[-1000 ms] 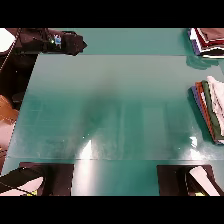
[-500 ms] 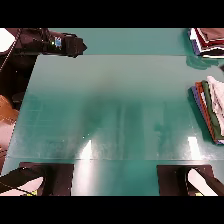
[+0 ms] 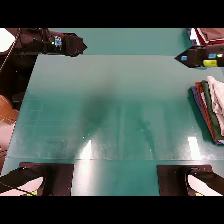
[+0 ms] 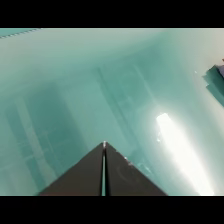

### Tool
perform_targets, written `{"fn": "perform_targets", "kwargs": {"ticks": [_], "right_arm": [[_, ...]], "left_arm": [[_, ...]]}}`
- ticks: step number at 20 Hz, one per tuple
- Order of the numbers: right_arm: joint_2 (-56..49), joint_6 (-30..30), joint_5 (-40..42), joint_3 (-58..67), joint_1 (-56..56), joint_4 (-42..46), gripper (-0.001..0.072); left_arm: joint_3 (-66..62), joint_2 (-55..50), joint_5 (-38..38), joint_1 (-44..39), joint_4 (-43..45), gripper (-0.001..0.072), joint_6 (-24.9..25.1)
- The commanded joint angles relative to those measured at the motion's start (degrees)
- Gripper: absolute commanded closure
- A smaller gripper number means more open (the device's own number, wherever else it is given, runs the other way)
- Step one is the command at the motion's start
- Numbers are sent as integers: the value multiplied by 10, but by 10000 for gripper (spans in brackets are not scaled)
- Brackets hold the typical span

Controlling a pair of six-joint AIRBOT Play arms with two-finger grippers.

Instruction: Fold the shirts.

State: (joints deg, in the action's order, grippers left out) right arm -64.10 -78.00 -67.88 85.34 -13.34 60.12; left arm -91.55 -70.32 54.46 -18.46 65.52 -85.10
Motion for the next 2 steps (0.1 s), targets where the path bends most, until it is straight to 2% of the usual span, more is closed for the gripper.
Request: {"fn": "perform_targets", "kwargs": {"ticks": [1,2], "right_arm": [[-13,0,-1,14,-27,-1,701],[-12,0,-1,14,-27,-1,701]], "left_arm": [[0,0,0,0,0,683,0],[0,0,0,0,0,683,0]]}}
